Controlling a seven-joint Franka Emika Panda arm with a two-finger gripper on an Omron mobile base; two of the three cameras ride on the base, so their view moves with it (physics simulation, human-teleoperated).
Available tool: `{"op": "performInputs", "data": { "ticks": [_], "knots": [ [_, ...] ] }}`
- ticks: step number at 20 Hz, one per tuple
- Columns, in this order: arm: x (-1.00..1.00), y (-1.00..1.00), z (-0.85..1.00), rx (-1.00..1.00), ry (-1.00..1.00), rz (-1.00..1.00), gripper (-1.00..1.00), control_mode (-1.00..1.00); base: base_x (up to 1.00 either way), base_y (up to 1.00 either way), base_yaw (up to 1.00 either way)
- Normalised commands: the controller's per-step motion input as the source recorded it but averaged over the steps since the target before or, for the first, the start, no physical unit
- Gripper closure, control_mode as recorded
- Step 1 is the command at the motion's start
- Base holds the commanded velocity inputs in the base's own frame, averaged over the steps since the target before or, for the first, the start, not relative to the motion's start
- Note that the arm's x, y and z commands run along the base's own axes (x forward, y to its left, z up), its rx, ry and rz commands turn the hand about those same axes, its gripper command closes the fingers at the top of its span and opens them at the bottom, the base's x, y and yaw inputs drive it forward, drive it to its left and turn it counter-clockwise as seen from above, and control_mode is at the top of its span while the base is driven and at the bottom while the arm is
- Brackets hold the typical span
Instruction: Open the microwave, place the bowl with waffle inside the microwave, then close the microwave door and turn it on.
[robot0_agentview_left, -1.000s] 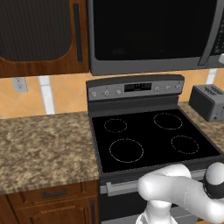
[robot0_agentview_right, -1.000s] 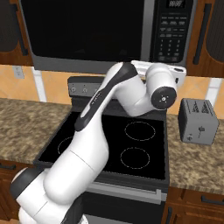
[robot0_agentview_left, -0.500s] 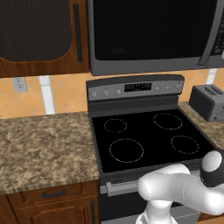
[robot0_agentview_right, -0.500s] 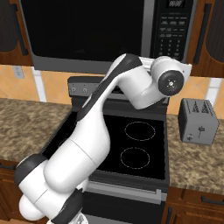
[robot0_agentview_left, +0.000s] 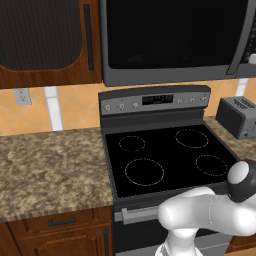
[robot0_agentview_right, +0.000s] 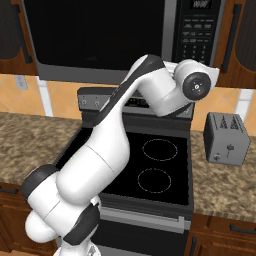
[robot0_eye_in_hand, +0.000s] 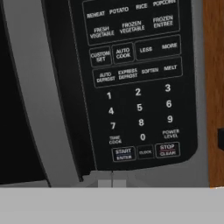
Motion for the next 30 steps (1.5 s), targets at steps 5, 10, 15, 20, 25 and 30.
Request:
{"op": "performInputs", "data": {
  "ticks": [5, 10, 15, 20, 25, 30],
  "knots": [
    [0.18, -0.01, 0.0, 0.0, 0.0, 0.0, 1.0, -1.0, 0.0, 0.0, 0.0],
    [0.28, -0.02, -0.06, 0.0, 0.0, 0.01, 1.0, -1.0, 0.0, 0.0, 0.0],
    [0.18, 0.0, -0.12, 0.0, 0.0, 0.01, 1.0, -1.0, 0.0, 0.0, 0.0],
    [0.17, 0.0, -0.1, 0.0, 0.0, 0.0, 1.0, -1.0, 0.0, 0.0, 0.0],
    [0.28, 0.0, -0.06, 0.0, 0.0, 0.0, 1.0, -1.0, 0.0, 0.0, 0.0],
    [0.34, 0.0, -0.15, 0.0, 0.0, 0.01, 1.0, -1.0, 0.0, 0.0, 0.0]
  ]
}}
